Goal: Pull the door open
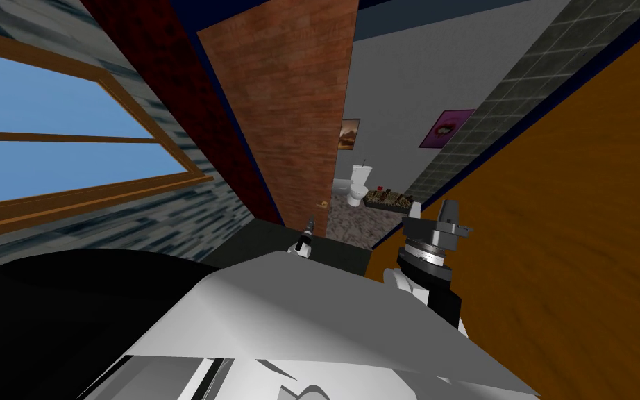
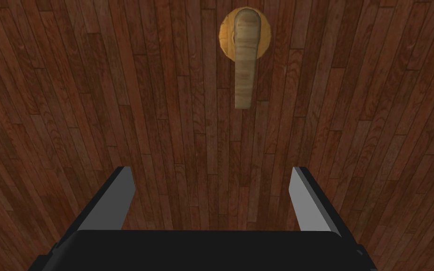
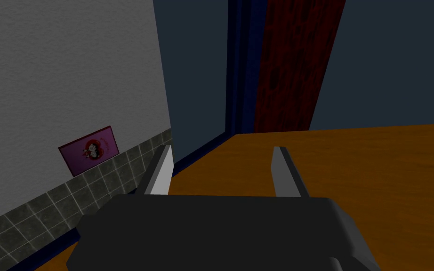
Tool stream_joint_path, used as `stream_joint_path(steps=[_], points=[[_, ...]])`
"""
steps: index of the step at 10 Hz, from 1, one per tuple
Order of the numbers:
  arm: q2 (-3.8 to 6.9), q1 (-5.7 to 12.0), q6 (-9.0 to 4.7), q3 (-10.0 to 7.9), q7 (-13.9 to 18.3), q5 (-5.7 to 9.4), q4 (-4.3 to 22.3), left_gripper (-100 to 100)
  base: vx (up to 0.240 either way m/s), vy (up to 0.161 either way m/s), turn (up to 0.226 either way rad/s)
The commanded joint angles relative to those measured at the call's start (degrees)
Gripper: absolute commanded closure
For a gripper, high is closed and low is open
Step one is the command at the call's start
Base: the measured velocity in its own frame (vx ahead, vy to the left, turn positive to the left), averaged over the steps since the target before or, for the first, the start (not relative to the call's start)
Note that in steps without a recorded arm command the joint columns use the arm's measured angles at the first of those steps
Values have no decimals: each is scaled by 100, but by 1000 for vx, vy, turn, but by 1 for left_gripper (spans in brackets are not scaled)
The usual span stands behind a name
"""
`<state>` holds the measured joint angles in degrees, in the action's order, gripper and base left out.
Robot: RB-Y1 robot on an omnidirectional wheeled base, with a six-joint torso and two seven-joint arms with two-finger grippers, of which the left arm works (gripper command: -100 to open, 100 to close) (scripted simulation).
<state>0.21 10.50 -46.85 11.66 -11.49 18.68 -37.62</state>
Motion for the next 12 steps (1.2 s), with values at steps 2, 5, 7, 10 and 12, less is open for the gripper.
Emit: stream_joint_path(steps=[2,5,7,10,12], points=[[-84,103,-67,51,-41,59,279,-100,124,-7,10],[-148,196,-121,87,-59,105,508,-100,75,-7,18],[-168,282,-189,98,-35,123,693,-100,99,-19,39],[25,282,-212,25,-17,145,740,-100,-65,63,-185],[144,278,-225,-36,-7,166,757,-100,-37,27,-80]])
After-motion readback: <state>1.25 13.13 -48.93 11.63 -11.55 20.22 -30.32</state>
